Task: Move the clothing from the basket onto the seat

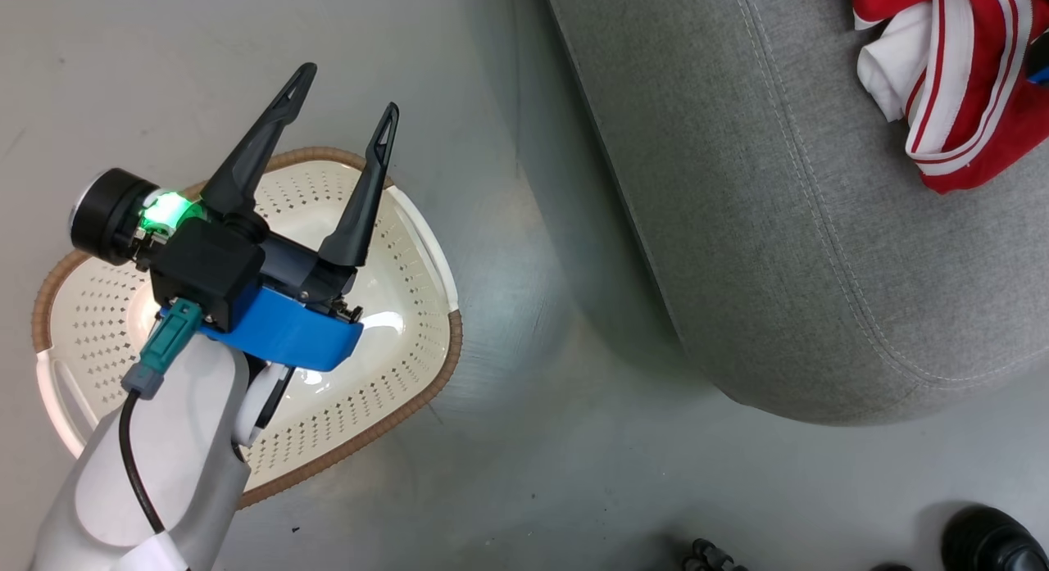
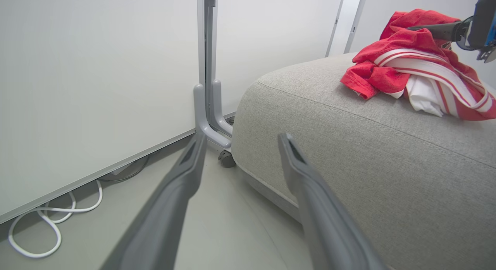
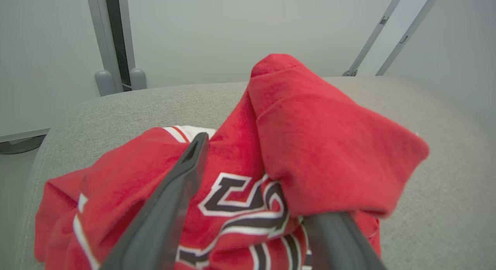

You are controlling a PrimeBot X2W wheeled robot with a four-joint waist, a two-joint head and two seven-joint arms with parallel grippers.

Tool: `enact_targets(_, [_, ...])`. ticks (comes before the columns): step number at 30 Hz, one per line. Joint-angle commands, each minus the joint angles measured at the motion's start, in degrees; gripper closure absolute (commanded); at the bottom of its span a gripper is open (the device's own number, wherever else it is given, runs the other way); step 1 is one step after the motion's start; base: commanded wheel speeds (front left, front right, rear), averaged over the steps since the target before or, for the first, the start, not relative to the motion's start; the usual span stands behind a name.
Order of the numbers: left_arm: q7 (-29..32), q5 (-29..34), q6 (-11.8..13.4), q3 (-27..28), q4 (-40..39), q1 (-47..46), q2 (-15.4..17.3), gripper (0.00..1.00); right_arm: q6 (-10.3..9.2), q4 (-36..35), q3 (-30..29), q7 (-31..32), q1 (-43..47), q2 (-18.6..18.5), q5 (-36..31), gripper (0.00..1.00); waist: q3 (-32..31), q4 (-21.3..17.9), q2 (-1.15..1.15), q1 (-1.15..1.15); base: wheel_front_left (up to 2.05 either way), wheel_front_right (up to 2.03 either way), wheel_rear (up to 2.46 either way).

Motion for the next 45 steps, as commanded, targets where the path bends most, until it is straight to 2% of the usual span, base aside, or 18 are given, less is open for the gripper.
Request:
enact_targets(1, [-0.3,-0.3,0.2,0.2,0.2,-0.5,0.0,0.0,0.01,0.2,-0.1,-0.2,0.1,0.2,-0.3,0.0,-0.1,0.1,0.0,0.0,0.0,0.0,0.0])
enact_targets(8, [-0.3,-0.4,0.2,0.1,1.0,-0.5,-0.8,0.0,0.0,0.3,0.6,-0.3,1.4,-0.2,-1.5,0.0,-1.4,0.7,0.0,0.0,0.0,0.0,0.0])
enact_targets(17, [-0.3,-0.9,0.0,1.0,1.7,2.4,-3.6,0.0,0.0,-0.5,1.4,-0.3,5.6,0.0,-2.5,0.0,-5.8,2.2,0.0,0.0,0.0,0.0,0.0])
enact_targets(23, [-0.3,-1.3,-0.4,2.6,3.0,5.8,-6.1,0.0,0.0,-1.4,2.4,-0.3,10.7,-0.2,-2.6,0.0,-11.5,3.5,0.0,0.0,0.0,0.0,0.0])
enact_targets(29, [-0.3,-1.4,-0.5,5.1,4.7,11.5,-8.2,0.0,0.0,-4.2,3.6,-0.3,16.8,1.2,-1.9,0.0,-18.2,4.0,0.0,0.0,0.0,0.0,0.0])
enact_targets(33, [-0.3,-2.0,-0.7,7.0,5.7,15.2,-10.3,0.0,0.01,-7.2,3.5,-0.2,21.4,2.4,-0.8,0.0,-22.7,5.2,0.0,0.0,0.0,0.0,0.0])
enact_targets(45, [-0.3,-2.8,-1.0,11.4,8.7,23.7,-14.5,0.0,0.0,-17.1,8.9,0.9,35.6,3.3,2.6,0.0,-33.0,10.4,0.0,0.0,0.0,0.0,0.0])
